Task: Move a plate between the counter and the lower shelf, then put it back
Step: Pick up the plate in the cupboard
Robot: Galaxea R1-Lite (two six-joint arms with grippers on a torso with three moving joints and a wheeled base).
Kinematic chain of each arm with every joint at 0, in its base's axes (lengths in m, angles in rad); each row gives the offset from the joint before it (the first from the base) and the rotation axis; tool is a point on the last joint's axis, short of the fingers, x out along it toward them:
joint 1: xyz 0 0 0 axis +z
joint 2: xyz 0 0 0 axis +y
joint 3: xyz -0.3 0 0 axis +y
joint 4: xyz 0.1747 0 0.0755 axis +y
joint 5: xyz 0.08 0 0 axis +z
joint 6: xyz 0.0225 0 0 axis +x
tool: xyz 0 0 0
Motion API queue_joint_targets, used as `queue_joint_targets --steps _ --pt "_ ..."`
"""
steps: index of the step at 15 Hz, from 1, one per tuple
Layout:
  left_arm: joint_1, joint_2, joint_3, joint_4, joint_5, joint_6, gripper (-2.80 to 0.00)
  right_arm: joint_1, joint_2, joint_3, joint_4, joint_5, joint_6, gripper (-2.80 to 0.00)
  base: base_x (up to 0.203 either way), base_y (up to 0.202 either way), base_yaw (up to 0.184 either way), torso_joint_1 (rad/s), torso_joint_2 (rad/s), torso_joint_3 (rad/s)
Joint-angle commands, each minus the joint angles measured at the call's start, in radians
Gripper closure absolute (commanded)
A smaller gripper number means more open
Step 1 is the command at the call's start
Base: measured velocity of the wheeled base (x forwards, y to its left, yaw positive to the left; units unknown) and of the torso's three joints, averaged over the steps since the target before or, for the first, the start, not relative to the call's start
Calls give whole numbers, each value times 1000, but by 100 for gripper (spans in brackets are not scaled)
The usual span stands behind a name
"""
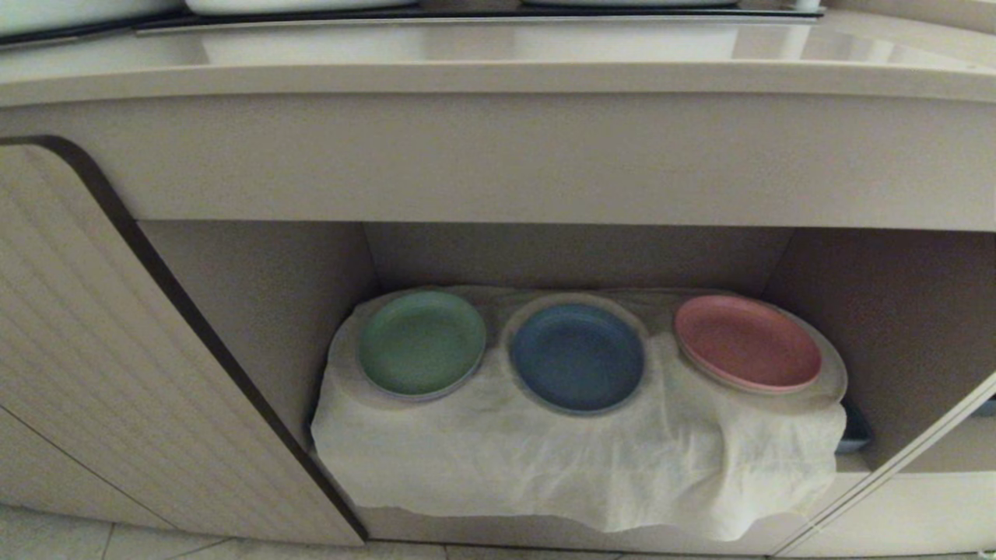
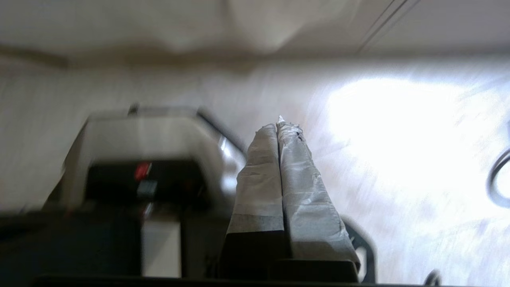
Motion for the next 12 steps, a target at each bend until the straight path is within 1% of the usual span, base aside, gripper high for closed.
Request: queue_joint_targets --steps 1,3,6,8,9,10,12 --pt "0 0 0 0 0 0 0 0 -148 49 -54 -50 -13 0 0 0 0 0 0 0" --pt "0 0 0 0 0 0 0 0 -268 115 -134 -81 -50 0 0 0 0 0 0 0" --pt "0 0 0 0 0 -1 0 1 -448 224 -219 -95 -120 0 0 0 0 0 0 0" --pt "0 0 0 0 0 -1 0 1 -538 329 -338 -99 -136 0 0 0 0 0 0 0" --pt "0 0 0 0 0 0 0 -1 -566 371 -422 -97 -140 0 0 0 0 0 0 0" --pt "0 0 0 0 0 0 0 -10 -591 394 -450 -90 -140 0 0 0 0 0 0 0" --pt "0 0 0 0 0 -1 0 -30 -664 424 -459 -57 -139 0 0 0 0 0 0 0"
